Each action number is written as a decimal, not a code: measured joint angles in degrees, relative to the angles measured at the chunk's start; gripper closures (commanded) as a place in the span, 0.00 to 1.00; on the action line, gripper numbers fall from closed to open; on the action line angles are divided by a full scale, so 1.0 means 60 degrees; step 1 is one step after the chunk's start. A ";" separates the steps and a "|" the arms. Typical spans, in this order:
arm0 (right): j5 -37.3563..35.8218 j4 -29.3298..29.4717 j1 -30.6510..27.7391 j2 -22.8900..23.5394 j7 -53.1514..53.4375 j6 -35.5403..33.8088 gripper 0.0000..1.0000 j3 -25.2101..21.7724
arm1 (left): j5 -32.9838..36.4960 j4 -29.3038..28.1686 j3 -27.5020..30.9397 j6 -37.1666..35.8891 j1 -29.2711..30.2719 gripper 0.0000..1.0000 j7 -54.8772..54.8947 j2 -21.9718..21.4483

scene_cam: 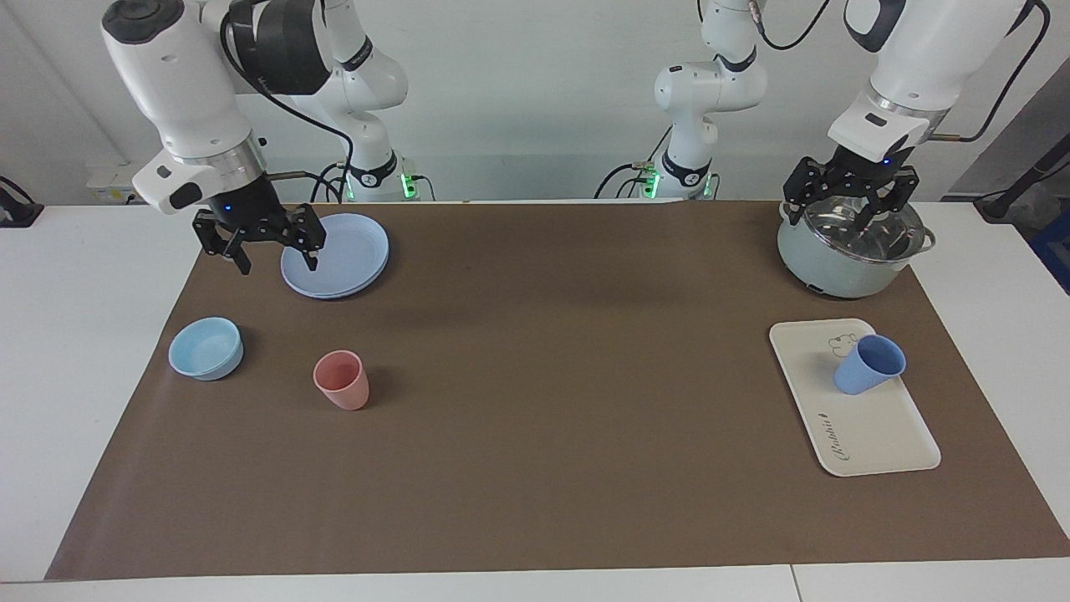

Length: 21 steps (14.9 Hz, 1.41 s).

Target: Place cup on tray

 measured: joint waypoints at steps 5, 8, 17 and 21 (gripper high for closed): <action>0.0000 0.1299 -0.0201 0.0264 -0.0040 -0.1027 0.00 0.0025 | 0.0000 -0.0117 -0.0016 -0.0034 0.0007 0.00 0.0011 -0.0042; 0.0000 0.1323 -0.0376 0.0285 -0.0040 -0.1887 0.00 0.0018 | 0.0000 -0.0152 -0.0016 -0.0035 0.0033 0.00 0.0012 -0.0085; 0.0000 0.1315 -0.0482 0.0286 -0.0040 -0.1939 0.00 0.0031 | 0.0000 -0.0187 -0.0024 -0.0036 0.0042 0.00 0.0018 -0.0112; 0.0000 0.1332 -0.0472 0.0286 -0.0040 -0.1837 0.00 0.0054 | -0.0001 -0.0193 -0.0024 -0.0036 0.0042 0.00 0.0018 -0.0114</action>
